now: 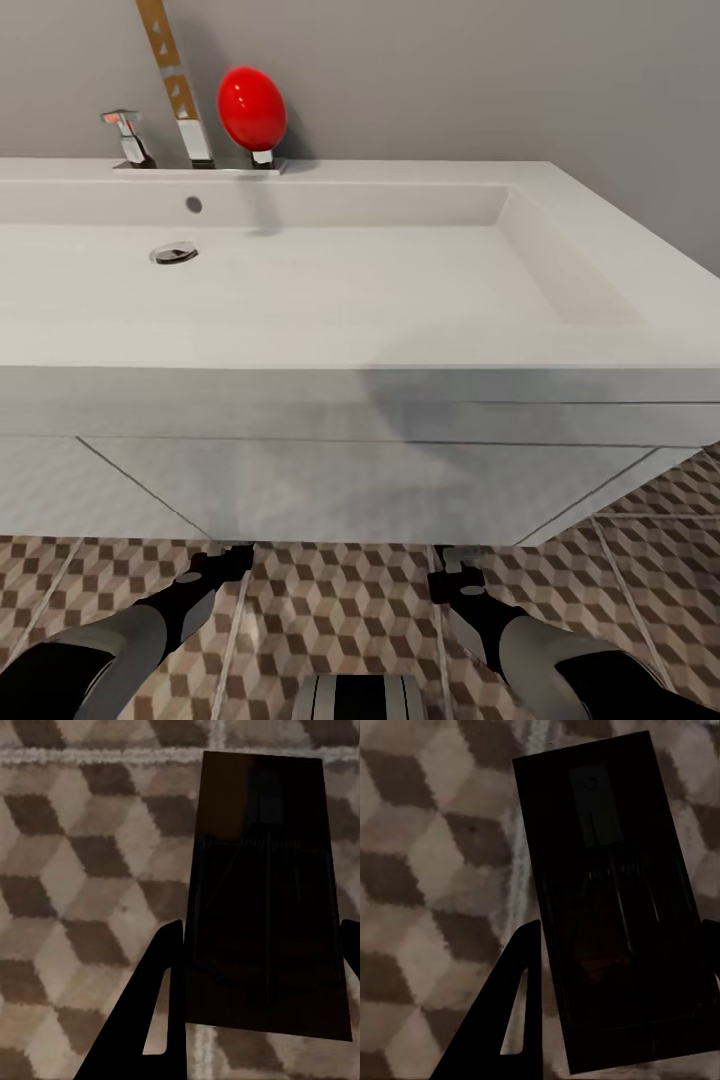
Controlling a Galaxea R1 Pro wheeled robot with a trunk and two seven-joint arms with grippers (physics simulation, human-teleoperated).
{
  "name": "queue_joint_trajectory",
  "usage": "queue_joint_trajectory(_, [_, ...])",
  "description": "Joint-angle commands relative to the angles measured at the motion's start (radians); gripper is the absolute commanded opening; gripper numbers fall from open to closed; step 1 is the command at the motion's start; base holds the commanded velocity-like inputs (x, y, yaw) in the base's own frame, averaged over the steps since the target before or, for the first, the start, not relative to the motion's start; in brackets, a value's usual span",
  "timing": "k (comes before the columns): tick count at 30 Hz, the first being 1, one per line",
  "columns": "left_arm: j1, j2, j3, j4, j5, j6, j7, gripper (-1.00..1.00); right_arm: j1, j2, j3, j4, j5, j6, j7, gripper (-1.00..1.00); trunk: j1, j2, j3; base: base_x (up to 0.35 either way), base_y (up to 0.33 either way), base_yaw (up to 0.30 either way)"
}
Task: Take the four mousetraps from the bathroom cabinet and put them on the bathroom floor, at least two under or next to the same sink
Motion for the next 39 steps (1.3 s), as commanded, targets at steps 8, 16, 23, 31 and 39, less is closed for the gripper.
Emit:
queue_joint_trajectory(8, [0.0,0.001,-0.009,0.001,0.007,-0.003,0.003,-1.0,-0.001,0.0,0.007,0.003,0.0,-0.004,-0.003,-1.0,0.0,0.0,-0.001,0.137,0.0,0.0])
queue_joint_trajectory(16, [0.0,0.001,-0.009,0.001,0.007,-0.003,0.003,-1.0,-0.001,0.0,0.007,0.003,0.0,-0.004,-0.003,-1.0,0.0,0.0,-0.001,0.014,0.0,0.0])
queue_joint_trajectory(23, [0.0,0.0,-0.009,0.001,0.007,-0.003,0.003,-1.0,-0.001,-0.001,0.007,0.003,0.0,-0.004,-0.003,-1.0,0.0,0.0,-0.001,0.001,0.0,0.0])
queue_joint_trajectory(31, [0.027,-0.001,-0.009,0.001,0.006,-0.002,0.003,-1.0,-0.001,0.004,0.007,0.003,0.0,-0.004,-0.003,-1.0,0.0,0.0,-0.001,0.0,0.0,0.0])
queue_joint_trajectory(39, [0.074,-0.001,-0.008,0.001,0.007,-0.002,0.003,-1.0,0.032,0.007,0.007,0.004,0.0,-0.005,-0.003,-1.0,0.0,0.0,-0.001,0.0,0.0,0.0])
